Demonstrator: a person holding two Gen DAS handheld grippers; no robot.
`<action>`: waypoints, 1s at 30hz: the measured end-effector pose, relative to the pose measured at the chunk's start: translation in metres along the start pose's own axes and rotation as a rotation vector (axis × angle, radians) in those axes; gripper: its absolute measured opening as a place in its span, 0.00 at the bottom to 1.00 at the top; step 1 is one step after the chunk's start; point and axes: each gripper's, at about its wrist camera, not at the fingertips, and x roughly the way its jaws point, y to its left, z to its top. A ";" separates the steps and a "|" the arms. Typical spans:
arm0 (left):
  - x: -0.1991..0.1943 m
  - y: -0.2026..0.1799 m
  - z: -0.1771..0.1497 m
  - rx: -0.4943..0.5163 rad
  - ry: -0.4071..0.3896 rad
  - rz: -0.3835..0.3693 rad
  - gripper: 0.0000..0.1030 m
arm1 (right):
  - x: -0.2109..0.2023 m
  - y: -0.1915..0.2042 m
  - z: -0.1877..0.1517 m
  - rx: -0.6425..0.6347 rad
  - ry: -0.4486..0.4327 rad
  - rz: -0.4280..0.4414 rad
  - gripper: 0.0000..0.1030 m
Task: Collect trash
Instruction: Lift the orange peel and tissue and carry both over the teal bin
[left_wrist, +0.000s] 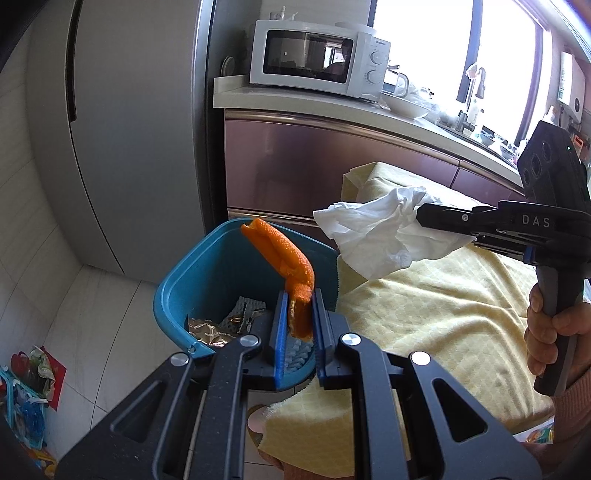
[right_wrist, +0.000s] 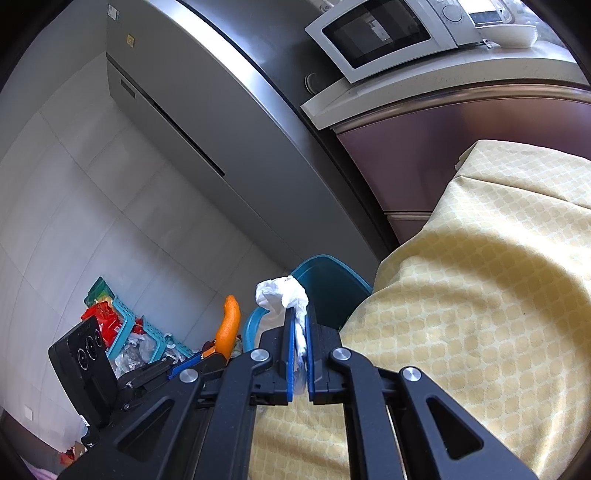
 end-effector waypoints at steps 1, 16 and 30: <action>0.001 0.001 0.000 -0.001 0.001 0.000 0.12 | 0.002 0.000 0.000 0.000 0.004 0.000 0.04; 0.017 0.012 -0.003 -0.026 0.024 0.012 0.12 | 0.021 0.008 0.003 -0.013 0.041 -0.016 0.04; 0.029 0.018 -0.006 -0.043 0.043 0.017 0.12 | 0.035 0.011 0.004 -0.014 0.066 -0.027 0.04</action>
